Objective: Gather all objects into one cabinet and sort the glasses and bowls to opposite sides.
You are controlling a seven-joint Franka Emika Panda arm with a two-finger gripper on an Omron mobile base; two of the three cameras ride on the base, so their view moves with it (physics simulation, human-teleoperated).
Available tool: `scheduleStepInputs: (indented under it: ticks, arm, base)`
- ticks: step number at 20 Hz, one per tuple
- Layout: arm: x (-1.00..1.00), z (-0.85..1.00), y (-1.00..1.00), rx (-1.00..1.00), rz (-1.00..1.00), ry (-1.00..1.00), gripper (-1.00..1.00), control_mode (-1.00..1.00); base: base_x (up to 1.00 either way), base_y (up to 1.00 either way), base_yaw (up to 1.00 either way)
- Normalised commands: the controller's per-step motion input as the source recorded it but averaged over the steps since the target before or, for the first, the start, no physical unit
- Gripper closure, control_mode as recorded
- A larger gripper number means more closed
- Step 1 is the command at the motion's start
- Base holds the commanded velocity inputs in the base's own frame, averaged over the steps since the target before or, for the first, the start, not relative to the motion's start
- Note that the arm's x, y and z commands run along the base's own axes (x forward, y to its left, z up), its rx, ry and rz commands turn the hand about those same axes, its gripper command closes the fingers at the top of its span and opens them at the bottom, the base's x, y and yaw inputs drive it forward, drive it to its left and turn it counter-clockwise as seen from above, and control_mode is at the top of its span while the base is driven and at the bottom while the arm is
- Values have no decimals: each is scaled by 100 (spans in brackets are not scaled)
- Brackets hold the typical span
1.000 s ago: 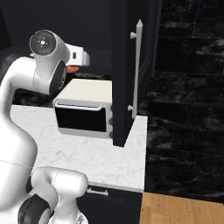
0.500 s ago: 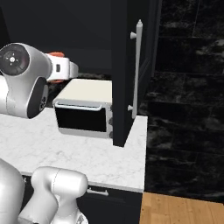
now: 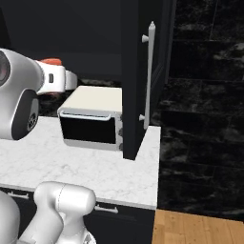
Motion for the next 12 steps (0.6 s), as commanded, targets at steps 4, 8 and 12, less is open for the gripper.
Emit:
scheduleStepInputs:
  ticks: [4,8,12]
  arm:
    - [-18,-2,0,0,0,8,100,-100]
    - [-11,-24,0,0,0,0,100,-100]
    - [-3,-18,2,0,0,0,100,-100]
  base:
    - [0,0,0]
    - [0,0,0]
    - [0,0,0]
